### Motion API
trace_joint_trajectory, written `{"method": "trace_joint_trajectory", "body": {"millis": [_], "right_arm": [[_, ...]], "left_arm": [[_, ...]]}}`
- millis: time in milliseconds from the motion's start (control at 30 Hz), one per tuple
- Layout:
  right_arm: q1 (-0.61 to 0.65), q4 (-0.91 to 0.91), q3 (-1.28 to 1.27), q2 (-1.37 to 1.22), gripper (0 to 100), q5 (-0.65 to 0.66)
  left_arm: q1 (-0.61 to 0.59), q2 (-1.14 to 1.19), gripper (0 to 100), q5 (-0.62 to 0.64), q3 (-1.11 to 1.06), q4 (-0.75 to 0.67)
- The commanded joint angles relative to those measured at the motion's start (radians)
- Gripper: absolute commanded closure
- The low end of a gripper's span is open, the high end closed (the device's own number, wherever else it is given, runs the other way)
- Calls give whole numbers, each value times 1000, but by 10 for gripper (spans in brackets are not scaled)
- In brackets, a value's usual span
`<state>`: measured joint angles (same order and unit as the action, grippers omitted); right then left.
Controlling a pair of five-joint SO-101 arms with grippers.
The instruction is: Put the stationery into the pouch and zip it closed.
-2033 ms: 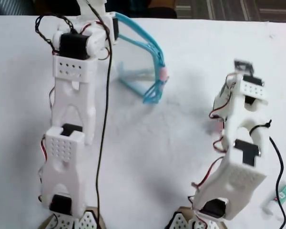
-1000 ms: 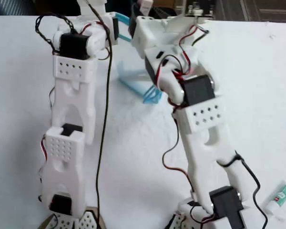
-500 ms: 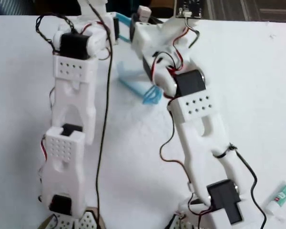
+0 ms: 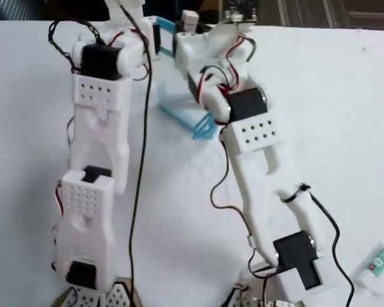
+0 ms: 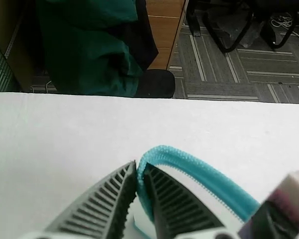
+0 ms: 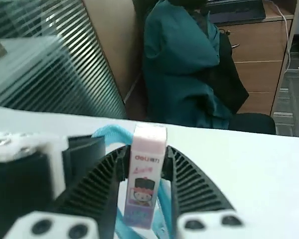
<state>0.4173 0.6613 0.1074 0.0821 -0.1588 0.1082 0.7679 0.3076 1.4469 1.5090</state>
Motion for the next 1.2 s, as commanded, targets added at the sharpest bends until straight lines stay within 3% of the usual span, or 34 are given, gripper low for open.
{"method": "trace_joint_trajectory", "body": {"millis": [0,233,500,633,800,967,1167], "right_arm": [[13,48,5,39,954,35],[33,188,11,61,690,95],[28,197,11,166,676,104],[-50,268,12,254,676,101],[-349,621,12,366,676,124],[-829,974,11,415,676,364],[-1351,1061,-64,384,676,598]], "left_arm": [[-1,25,978,12,0,6],[-1,25,978,12,0,6],[-1,25,978,12,0,6],[-2,25,978,12,0,6],[-4,25,978,12,0,6],[2,31,978,12,0,6],[15,36,978,12,-2,8]]}}
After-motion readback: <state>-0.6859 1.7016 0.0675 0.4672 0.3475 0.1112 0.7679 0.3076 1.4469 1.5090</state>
